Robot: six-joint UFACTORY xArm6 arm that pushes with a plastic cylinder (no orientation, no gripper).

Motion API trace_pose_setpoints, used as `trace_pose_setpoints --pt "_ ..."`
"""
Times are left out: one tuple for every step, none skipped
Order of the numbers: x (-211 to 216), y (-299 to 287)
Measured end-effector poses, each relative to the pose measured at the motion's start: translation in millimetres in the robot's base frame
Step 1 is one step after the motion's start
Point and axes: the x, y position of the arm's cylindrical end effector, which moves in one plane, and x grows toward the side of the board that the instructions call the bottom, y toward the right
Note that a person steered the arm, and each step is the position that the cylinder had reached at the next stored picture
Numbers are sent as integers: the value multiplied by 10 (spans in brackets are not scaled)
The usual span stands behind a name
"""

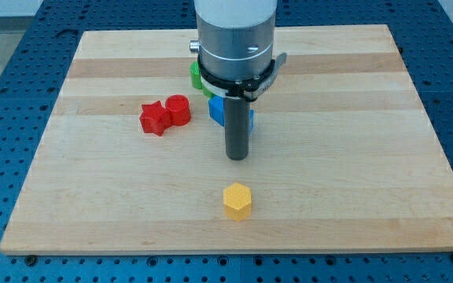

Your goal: Slide the yellow hexagon to the right

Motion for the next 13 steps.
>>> trace_pose_setpoints --pt "-58 0" --pt "-140 -6" --pt "-233 -14" --pt "-228 -14" --pt "-114 43" --pt "-39 224" --pt "67 339" --pt "146 -46" --pt "252 -763" --pt "480 -1394" --pt "1052 -1478" --pt "1291 -1139" --pt "1112 -576"
